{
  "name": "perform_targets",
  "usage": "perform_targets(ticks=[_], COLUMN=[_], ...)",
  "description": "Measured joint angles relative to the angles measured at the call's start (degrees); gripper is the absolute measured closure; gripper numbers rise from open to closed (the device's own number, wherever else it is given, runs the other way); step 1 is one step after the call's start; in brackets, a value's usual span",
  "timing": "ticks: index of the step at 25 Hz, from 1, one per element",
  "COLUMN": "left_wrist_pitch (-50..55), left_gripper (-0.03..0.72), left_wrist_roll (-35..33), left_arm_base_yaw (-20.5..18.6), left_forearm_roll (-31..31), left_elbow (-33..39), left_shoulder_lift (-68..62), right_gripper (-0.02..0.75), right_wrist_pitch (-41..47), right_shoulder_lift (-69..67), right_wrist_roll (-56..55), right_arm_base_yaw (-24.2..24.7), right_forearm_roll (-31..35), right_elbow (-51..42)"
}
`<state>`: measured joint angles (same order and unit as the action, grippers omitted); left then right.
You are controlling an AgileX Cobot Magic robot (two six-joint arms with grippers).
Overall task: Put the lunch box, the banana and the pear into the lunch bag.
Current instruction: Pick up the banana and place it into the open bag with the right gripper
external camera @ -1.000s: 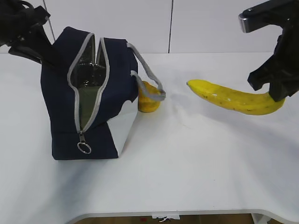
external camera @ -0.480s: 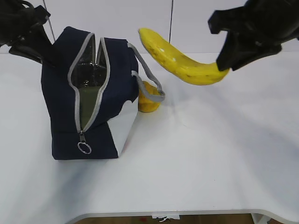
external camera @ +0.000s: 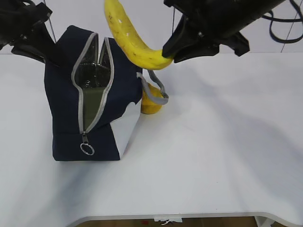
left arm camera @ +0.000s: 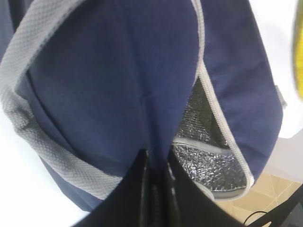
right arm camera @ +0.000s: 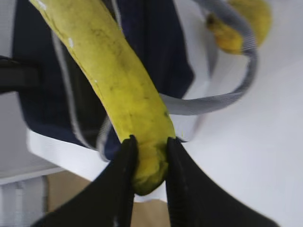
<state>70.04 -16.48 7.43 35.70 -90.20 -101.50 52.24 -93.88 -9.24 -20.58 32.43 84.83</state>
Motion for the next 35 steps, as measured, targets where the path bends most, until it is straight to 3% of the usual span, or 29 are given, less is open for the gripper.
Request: perform_targets(ticks=[7,9,27,35], left_wrist_pitch=[0.0,0.0,0.0,0.0], left_gripper=[0.679,0.680,0.680,0.680], left_wrist_roll=[0.0,0.0,0.0,0.0], left_arm_base_yaw=[0.0,0.0,0.0,0.0], left_forearm_roll=[0.1,0.1,1.8,2.4], left_elbow=[0.0,0.0,0.0,0.0], left_shoulder_lift=[0.0,0.0,0.0,0.0], right_gripper=[0.588,0.588,0.587,0.547], right_wrist_pitch=[-2.5,-3.5,-8.9,-8.5], right_shoulder_lift=[-6.4,-7.8,-13.1,-15.7], right_wrist_roll=[6.5,7.6,8.2,8.3], right_arm_base_yaw=[-0.4,-0.4,-2.3,-2.3], right_forearm_roll=[19.3,22.0,25.6,25.8], right_elbow=[0.0,0.0,0.0,0.2])
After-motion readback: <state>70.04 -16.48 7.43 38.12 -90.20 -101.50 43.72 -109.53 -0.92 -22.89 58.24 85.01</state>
